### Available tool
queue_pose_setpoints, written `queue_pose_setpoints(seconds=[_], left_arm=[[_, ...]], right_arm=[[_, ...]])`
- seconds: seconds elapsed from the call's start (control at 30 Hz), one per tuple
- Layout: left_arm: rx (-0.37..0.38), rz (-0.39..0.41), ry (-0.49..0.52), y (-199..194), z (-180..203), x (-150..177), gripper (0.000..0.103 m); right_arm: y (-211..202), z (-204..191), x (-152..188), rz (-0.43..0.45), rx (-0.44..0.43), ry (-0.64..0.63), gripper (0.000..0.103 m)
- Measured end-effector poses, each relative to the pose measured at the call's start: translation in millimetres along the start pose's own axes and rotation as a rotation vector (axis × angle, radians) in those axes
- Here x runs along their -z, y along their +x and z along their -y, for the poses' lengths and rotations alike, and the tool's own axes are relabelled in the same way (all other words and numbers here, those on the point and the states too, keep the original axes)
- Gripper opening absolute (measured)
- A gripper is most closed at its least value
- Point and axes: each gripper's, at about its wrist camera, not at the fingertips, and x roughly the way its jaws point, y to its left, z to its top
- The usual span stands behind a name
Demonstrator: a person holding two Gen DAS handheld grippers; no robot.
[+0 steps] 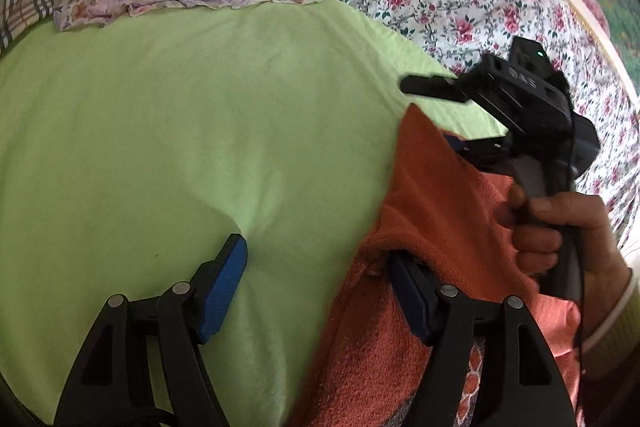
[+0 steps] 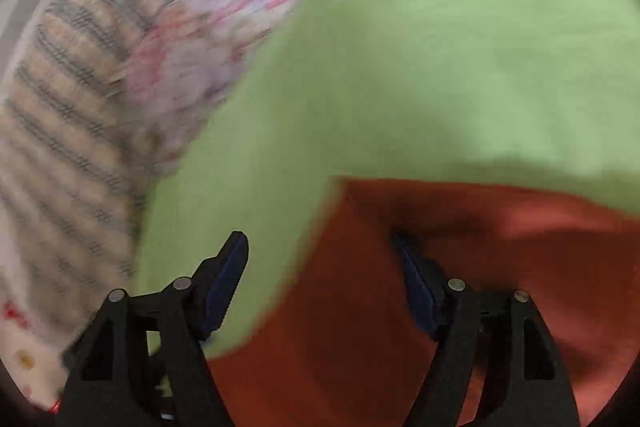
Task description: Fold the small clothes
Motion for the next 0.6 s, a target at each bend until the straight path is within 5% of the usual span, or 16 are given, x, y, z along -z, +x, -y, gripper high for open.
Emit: queue_pose_setpoints(seconds=[0.13, 0.3, 0.43, 0.6], left_arm=[[0.031, 0.005, -0.025, -0.5, -4.2, -1.8, 0.072], [0.073, 0.004, -0.049, -5.8, -8.9, -2.8, 0.072], [0.112, -0.009, -0.084, -16.6, -16.3, -1.4, 0.072], [0.115, -0.019, -0.056, -30.1, -15.3, 4.5, 0.075]], right_arm=[[10.6, -0.5, -9.4, 0.089, -0.016, 0.035, 0.083], [-27.4, 21.3, 0.3, 0.266, 0.009, 0.209, 0.08], [-85.9, 2.8, 40.0, 0.338, 0.079, 0.179, 0.081], [-178.5, 5.1, 130.6, 0.437, 0.189, 0.221, 0.081]])
